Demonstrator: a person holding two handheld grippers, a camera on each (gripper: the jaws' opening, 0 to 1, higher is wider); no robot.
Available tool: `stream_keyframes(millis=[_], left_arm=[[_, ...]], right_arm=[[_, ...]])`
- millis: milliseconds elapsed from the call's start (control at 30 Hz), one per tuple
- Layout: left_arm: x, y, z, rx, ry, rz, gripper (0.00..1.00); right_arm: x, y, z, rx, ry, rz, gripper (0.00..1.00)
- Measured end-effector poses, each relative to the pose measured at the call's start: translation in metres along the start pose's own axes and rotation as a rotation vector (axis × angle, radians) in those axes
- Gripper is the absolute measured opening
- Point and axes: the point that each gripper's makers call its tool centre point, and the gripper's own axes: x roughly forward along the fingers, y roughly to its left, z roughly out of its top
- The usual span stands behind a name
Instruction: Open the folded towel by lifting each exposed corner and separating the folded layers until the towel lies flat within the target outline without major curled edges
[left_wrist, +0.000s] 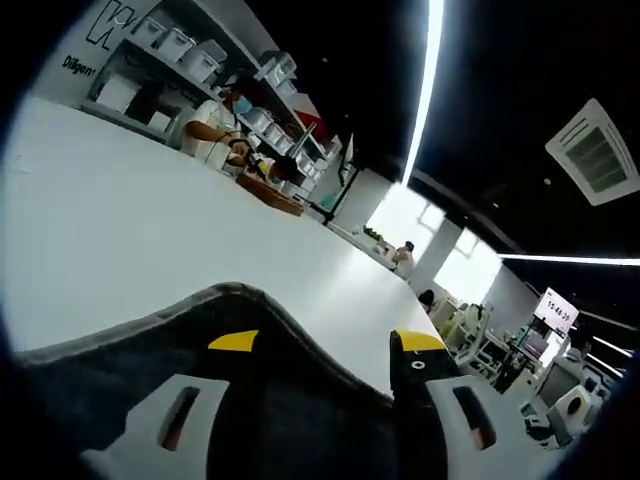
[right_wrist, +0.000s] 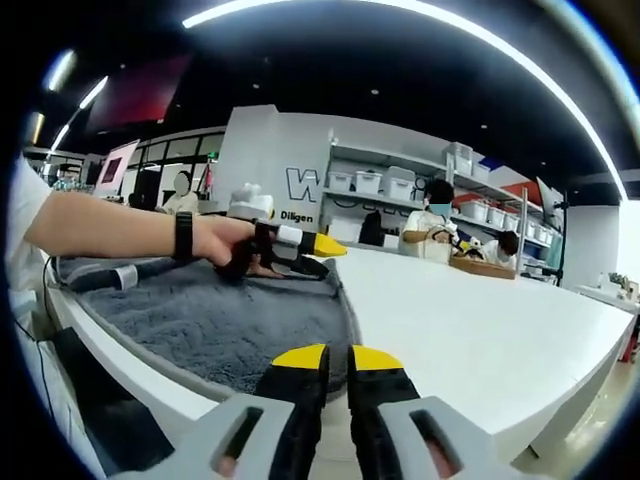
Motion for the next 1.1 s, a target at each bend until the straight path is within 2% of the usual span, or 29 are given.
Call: stream_keyframes(millis=[233, 467, 767, 1100], left_arm=[[-0.004, -0.004, -0.001, -0.002, 0.02, -0.014, 0.48], [-0.013, -0.005, 0.003, 0.012, 0.016, -0.014, 0.48], [-0.03, -0.01, 0.007, 0.032, 0.011, -0.027, 0.51], [-0.056, -0.032, 0.002, 0.047, 0.007, -0.049, 0.54]], right_arm=[[0.0, 0.0, 0.005, 0.01, -0.008, 0.008, 0.04], [0.003, 0.006, 0.011, 0.017, -0.013, 0.035, 0.1], [0.007, 0.014, 0.018, 0.016, -0.013, 0.063, 0.13], [0.013, 0.027, 0.031, -0.002, -0.027, 0.093, 0.14]])
